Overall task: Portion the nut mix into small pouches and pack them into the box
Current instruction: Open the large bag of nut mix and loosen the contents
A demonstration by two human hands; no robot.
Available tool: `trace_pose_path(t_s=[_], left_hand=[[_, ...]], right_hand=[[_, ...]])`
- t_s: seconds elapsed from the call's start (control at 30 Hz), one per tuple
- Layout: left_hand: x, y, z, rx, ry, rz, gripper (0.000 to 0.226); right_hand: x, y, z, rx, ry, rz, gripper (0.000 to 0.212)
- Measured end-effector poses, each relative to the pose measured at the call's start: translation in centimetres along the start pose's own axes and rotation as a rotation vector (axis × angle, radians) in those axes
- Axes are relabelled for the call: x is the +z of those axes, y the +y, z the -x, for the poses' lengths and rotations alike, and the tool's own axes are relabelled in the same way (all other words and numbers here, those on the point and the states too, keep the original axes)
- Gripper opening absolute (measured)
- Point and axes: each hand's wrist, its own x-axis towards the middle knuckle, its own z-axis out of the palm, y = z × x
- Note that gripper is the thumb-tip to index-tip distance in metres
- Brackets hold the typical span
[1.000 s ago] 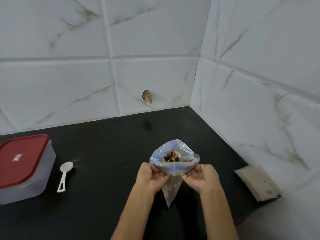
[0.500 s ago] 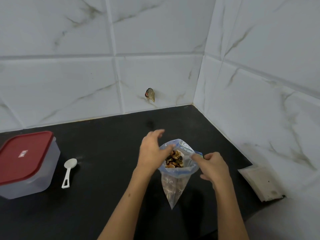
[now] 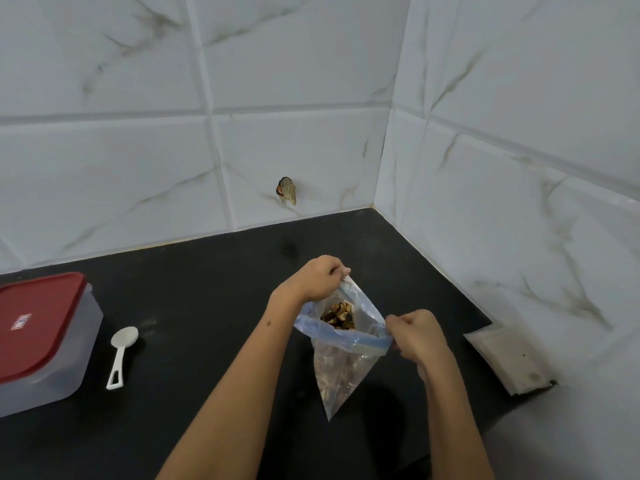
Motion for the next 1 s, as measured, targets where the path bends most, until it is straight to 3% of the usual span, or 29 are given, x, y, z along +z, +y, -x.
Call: trace_pose_path(t_s=[0.17, 0.27, 0.37, 0.47, 0.57, 0.67, 0.73, 0.83, 1.0], left_hand=[[0.3, 0.6, 0.1, -0.049, -0.077, 0.051, 0.034], [1.4, 0.0, -0.6, -0.045, -0.005, 0.068, 0.026], [1.7, -0.6, -1.0, -0.029, 0.118, 0.145, 0.015], [1.0, -1.0, -0.3, -0.036, 0.245, 0.190, 0.042], [0.6, -2.1, 0.9, -0.179, 0.410, 0.170, 0.059], [0.5, -4.1, 2.2, -0.468, 0.311, 0.199, 0.082], [0.8, -5.1, 2.8, -0.543, 0.162, 0.283, 0.079], [1.5, -5.2, 3.6, -0.563, 0.064, 0.443, 0.053], [1.7, -3.8, 6.0, -0.471, 0.141, 0.494, 0.046]], right_hand=[[0.1, 0.3, -0.2, 0.241, -0.256, -0.401, 0.021], [0.4, 0.6, -0.4, 0.271, -0.263, -0.369, 0.022], [0.1, 1.1, -0.9, 0.175, -0.174, -0.168, 0.020], [-0.8, 0.9, -1.0, 0.004, -0.085, -0.110, 0.013], [-0.9, -0.1, -0.9, -0.250, 0.011, -0.038, 0.025], [0.3, -1.7, -1.1, -0.344, -0.029, 0.069, 0.039], [1.1, -2.4, -1.4, -0.347, -0.038, 0.179, 0.028], [1.8, -3.1, -1.9, -0.382, 0.009, 0.250, 0.017], [1.9, -4.3, -2.3, -0.482, 0.115, 0.210, 0.013]])
